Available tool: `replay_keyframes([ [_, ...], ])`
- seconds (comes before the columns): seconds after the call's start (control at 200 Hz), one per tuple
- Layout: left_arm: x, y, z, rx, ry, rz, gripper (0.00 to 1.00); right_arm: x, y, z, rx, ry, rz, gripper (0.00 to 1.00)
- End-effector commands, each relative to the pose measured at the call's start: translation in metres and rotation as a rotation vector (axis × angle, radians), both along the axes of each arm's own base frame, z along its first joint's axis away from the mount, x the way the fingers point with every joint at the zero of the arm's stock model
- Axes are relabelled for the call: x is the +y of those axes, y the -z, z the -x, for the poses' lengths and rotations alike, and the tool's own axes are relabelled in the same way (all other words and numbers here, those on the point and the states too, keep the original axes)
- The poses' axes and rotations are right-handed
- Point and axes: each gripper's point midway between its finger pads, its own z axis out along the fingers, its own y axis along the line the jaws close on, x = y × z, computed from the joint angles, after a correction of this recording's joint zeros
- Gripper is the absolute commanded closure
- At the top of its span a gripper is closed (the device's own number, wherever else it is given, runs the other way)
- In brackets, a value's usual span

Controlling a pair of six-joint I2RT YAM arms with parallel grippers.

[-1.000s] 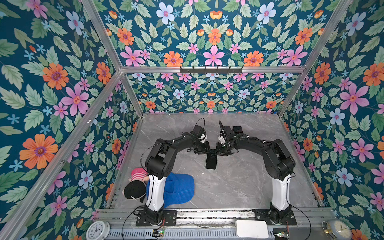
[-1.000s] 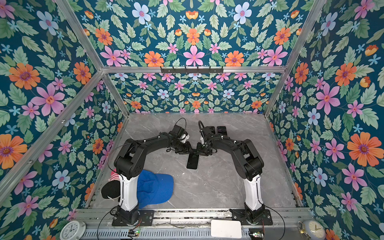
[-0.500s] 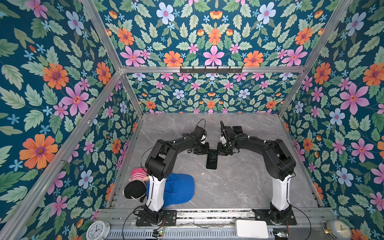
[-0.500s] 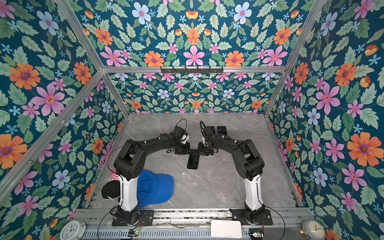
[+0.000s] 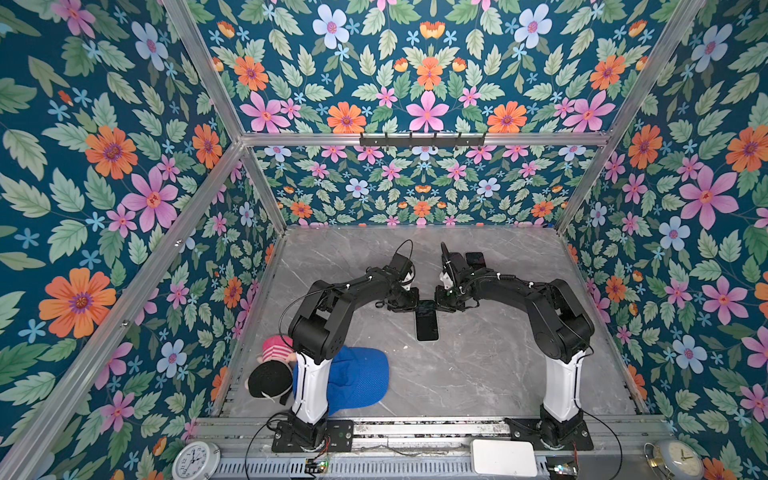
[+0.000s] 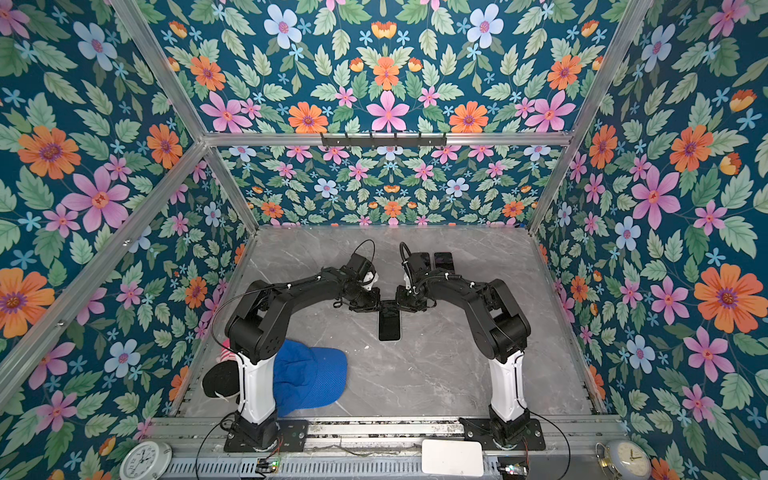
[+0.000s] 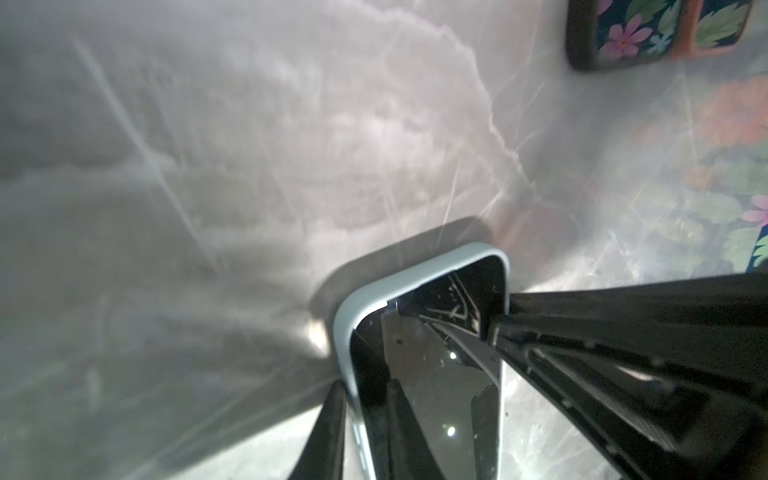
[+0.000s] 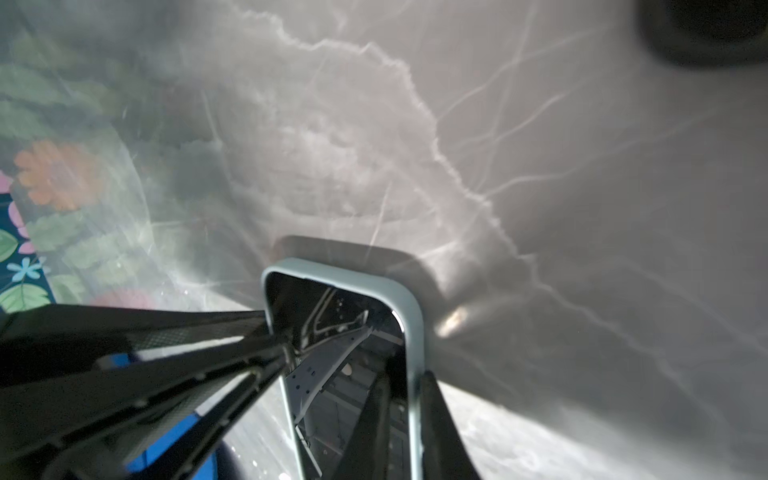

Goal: Put the phone into the phone case

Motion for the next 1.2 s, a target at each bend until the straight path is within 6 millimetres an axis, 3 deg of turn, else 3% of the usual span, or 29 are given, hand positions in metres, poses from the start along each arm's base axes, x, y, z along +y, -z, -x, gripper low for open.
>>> replay_keyframes([
  [0.0,0.011,-0.004,0.006,0.012,-0.039,-0.047,0.73,-0.001,-0.012,0.001,-0.041,-0.019,-0.001,0.77],
  [0.295,0.022,-0.018,0.019,-0.033,-0.099,-0.173,0.49,-0.026,-0.028,0.024,-0.129,-0.001,0.021,0.63],
  [0.53,0.004,-0.021,0.035,-0.043,-0.081,-0.220,0.25,-0.057,-0.033,0.050,-0.197,0.025,0.075,0.49],
  [0.615,-0.006,-0.023,0.039,-0.048,-0.065,-0.234,0.22,-0.069,-0.030,0.059,-0.210,0.037,0.103,0.42],
  [0.735,-0.014,-0.023,0.043,-0.049,-0.056,-0.257,0.21,-0.076,-0.026,0.068,-0.221,0.042,0.109,0.41],
  [0.88,-0.021,-0.017,0.049,-0.031,-0.056,-0.269,0.20,-0.080,-0.028,0.076,-0.251,0.039,0.094,0.40],
  [1.01,-0.015,-0.006,0.051,0.002,-0.071,-0.327,0.21,-0.084,-0.030,0.081,-0.268,0.041,0.088,0.39],
  [1.195,-0.026,-0.008,0.049,0.011,-0.081,-0.306,0.21,-0.081,-0.033,0.079,-0.271,0.032,0.080,0.36],
])
